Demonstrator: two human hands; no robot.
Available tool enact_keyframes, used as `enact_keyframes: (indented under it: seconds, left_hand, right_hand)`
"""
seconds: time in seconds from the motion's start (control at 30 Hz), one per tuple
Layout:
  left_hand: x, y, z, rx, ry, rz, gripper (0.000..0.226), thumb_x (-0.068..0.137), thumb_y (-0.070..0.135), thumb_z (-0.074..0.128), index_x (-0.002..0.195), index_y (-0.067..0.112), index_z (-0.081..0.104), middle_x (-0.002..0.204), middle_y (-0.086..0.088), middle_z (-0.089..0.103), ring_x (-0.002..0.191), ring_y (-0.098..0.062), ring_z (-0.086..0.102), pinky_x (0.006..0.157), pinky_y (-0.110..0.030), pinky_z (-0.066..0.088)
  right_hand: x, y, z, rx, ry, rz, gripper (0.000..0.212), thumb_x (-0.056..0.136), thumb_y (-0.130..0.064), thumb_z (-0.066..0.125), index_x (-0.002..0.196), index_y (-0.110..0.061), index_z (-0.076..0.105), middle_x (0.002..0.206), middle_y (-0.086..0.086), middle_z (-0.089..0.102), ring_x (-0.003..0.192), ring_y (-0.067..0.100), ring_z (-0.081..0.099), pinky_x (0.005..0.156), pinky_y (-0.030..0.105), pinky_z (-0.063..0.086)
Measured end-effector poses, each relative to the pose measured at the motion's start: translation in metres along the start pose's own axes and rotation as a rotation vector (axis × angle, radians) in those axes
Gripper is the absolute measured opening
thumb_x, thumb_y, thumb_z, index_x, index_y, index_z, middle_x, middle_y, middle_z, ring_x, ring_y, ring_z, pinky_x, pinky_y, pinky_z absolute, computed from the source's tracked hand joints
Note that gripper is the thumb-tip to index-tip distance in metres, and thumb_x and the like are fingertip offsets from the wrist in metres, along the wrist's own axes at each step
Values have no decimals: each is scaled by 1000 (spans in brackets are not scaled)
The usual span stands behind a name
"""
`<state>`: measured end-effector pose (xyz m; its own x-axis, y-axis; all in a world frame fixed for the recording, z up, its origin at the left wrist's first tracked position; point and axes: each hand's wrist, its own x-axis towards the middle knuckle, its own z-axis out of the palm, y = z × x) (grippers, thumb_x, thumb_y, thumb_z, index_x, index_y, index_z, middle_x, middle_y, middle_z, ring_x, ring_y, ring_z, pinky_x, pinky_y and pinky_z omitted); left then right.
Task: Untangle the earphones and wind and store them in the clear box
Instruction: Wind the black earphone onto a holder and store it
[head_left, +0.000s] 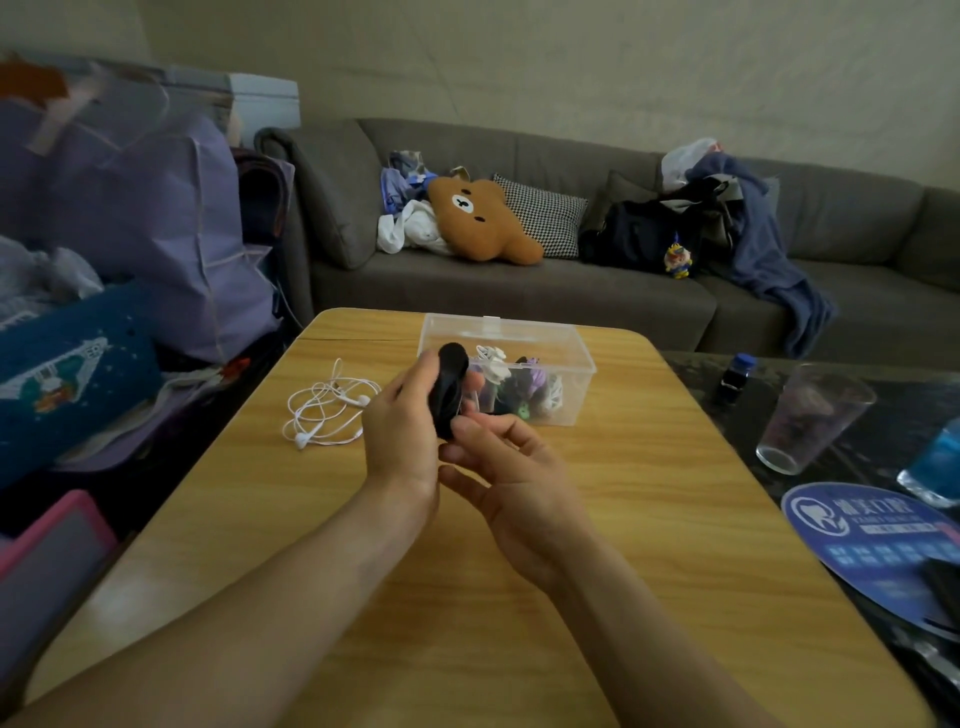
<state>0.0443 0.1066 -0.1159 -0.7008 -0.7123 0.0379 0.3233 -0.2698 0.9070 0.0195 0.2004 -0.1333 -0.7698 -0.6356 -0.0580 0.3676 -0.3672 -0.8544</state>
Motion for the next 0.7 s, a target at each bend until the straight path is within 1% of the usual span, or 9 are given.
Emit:
enact_keyframes:
  seconds: [0.07,0.13,0.27,0.33,0.4,0.47,0.57,0.63,0.7]
  left_hand:
    - [0,-1,1,-55,-28,-37,41,101,34,48,94,2,73,90,-13,75,72,-18,63,64,-28,52]
    - [1,-1,2,-54,-50,-41,46,101,35,46,100,-3,72,90,-12,74,73,-18,64,61,-26,52]
    - [-4,-5,8,22,-48,22,51,105,41,40,112,-4,63,88,-12,72,73,-19,65,59,-25,55]
    - [-8,-7,10,79,-51,69,49,103,44,38,115,1,58,88,-10,69,74,-16,66,61,-23,56]
    - [-11,-8,12,82,-63,63,50,102,48,37,119,5,55,93,-9,68,82,-16,68,68,-24,58]
    - [-11,-8,13,81,-67,28,56,99,54,34,121,7,55,97,-10,69,89,-21,69,73,-29,59]
    - [-8,-6,12,92,-81,5,77,85,70,32,122,7,56,101,-14,71,95,-30,71,85,-42,59]
    - [-7,-5,11,125,-97,-14,89,77,78,29,128,10,55,111,-17,69,104,-33,69,95,-49,56]
    - [-8,-5,11,178,-129,-34,99,77,88,22,138,14,48,121,-15,66,111,-30,66,102,-50,50]
  right_hand:
    - [1,5,3,28,20,-26,11,94,-4,64,105,-4,62,88,9,69,69,13,66,68,27,55]
    - [2,9,3,40,47,-45,18,95,-7,63,113,-1,62,90,9,70,70,12,65,68,26,53]
    - [0,9,-2,-11,77,-69,12,95,-13,64,103,-4,66,81,7,70,74,14,64,70,28,52]
    - [-1,11,-3,-29,99,-94,20,94,-17,66,106,-2,68,91,12,72,83,19,67,75,33,53]
    - [-3,10,-3,-8,101,-86,26,94,-20,66,110,0,69,105,20,71,94,23,67,80,36,53]
    - [-3,8,-3,56,83,-53,29,92,-19,67,113,0,70,113,27,66,101,27,62,89,39,51]
    - [0,3,-5,186,22,19,33,88,-17,67,118,-4,71,124,22,66,109,27,59,104,40,47]
    - [1,1,-7,225,-6,74,34,93,-14,61,124,-3,67,130,19,66,115,26,62,105,37,49]
    - [2,-1,-10,247,-5,105,32,98,-10,54,127,-3,65,127,16,68,117,26,64,96,32,56]
